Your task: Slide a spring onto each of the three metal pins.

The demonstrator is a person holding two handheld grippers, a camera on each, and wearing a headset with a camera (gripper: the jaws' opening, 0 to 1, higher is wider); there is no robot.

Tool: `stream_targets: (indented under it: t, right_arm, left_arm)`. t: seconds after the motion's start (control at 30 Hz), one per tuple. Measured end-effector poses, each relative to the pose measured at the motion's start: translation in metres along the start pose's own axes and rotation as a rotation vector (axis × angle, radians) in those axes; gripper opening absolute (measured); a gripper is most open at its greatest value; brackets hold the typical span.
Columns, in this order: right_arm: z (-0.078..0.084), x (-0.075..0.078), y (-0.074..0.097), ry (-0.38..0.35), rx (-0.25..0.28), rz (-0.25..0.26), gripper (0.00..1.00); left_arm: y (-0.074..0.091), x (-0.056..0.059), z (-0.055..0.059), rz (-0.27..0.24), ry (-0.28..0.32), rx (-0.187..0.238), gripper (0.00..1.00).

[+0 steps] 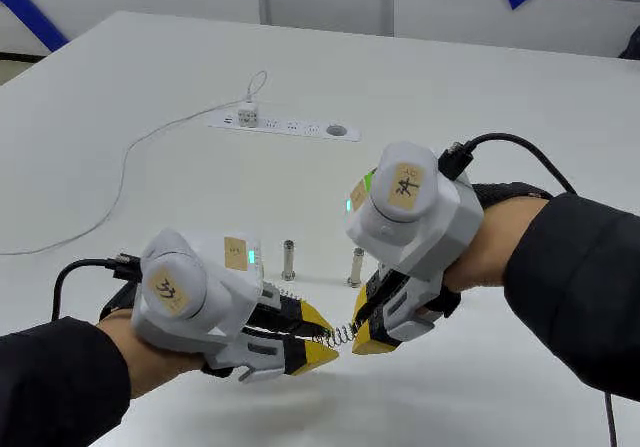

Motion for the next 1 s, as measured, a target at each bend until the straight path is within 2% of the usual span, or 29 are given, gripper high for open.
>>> stream_targets:
  t: [0.33,0.73,1.0]
  right_arm:
    - [-0.017,-0.001,0.005,0.027,0.038,0.007,0.12]
    - [-0.033,-0.002,0.008,0.058,0.055,0.019,0.12]
    - [-0.037,-0.001,0.006,0.064,0.059,0.021,0.12]
  left_arm:
    - [0.001,-0.002,0.001,-0.01,0.012,0.002,0.11]
    - [0.002,-0.005,-0.001,-0.018,0.033,0.025,0.11]
    - [0.002,-0.005,-0.001,-0.022,0.033,0.028,0.11]
Point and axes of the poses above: the centre of the closed fingertips' face, and the gripper's own axes: y roughly backward along the fingers, x roughly to its right, z roughly out of its underside, the point moved 3 cm from there along y, roughly backward along the fingers, and after that the axes turned 5 degrees about -z, right-handed, at the moved point
